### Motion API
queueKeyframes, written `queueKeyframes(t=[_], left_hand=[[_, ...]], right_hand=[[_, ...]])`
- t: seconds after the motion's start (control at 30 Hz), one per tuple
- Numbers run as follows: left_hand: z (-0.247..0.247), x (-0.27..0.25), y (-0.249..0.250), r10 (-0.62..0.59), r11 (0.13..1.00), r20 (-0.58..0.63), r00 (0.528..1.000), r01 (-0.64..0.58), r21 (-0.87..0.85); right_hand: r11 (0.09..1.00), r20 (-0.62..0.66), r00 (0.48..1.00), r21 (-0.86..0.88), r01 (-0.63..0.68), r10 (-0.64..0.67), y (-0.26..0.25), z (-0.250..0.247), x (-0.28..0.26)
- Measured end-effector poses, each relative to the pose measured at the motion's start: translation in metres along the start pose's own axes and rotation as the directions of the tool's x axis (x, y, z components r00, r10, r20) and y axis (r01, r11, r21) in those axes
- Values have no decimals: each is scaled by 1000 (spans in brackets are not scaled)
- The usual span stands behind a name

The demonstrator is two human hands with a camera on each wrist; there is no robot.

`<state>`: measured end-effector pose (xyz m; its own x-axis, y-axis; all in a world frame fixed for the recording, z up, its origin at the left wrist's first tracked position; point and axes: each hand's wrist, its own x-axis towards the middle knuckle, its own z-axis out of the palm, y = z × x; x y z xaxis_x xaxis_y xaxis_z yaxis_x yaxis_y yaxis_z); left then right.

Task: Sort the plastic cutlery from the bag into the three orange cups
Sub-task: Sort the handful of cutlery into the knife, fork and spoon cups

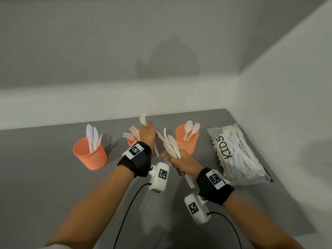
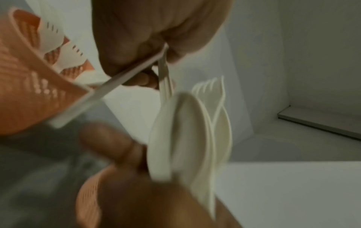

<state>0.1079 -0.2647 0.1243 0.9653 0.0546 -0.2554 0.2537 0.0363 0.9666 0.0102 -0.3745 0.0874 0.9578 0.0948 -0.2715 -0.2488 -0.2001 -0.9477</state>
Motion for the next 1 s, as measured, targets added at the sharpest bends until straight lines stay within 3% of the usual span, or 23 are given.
queueKeyframes(t=[0.1, 0.17, 0.3, 0.43, 0.6, 0.7, 0.8, 0.9, 1.0], left_hand=[[-15, 3, 16, 73, 979, -117, 990, -94, -183], [-23, 3, 22, 102, 972, -94, 990, -120, -200], [-23, -11, 10, 158, 968, 131, 979, -179, 175], [-13, -28, -14, 202, 929, 323, 925, -285, 235], [-9, -22, -18, 231, 927, 263, 937, -294, 231], [-11, -17, -5, 289, 921, 157, 944, -319, 225], [-17, -6, 15, 339, 937, 4, 941, -338, 94], [-29, 4, 32, 286, 953, -130, 949, -296, -64], [-41, 7, 29, 233, 971, -26, 972, -234, -52]], right_hand=[[1000, -16, 1000, 21, -23, 24, 2, -3, 0], [998, -34, 999, 50, -29, 30, 2, -4, 2], [995, -30, 999, 94, -34, 37, -2, -2, 6], [993, -17, 999, 116, -36, 38, -6, 3, 12], [984, -16, 998, 167, -56, 60, -2, 3, 16], [988, 34, 998, 148, -52, 47, -2, 2, 14], [986, 72, 996, 153, -66, 55, -2, 1, 11], [974, 77, 992, 196, -111, 98, -1, -4, 10], [954, 101, 987, 260, -151, 129, -2, -10, 9]])
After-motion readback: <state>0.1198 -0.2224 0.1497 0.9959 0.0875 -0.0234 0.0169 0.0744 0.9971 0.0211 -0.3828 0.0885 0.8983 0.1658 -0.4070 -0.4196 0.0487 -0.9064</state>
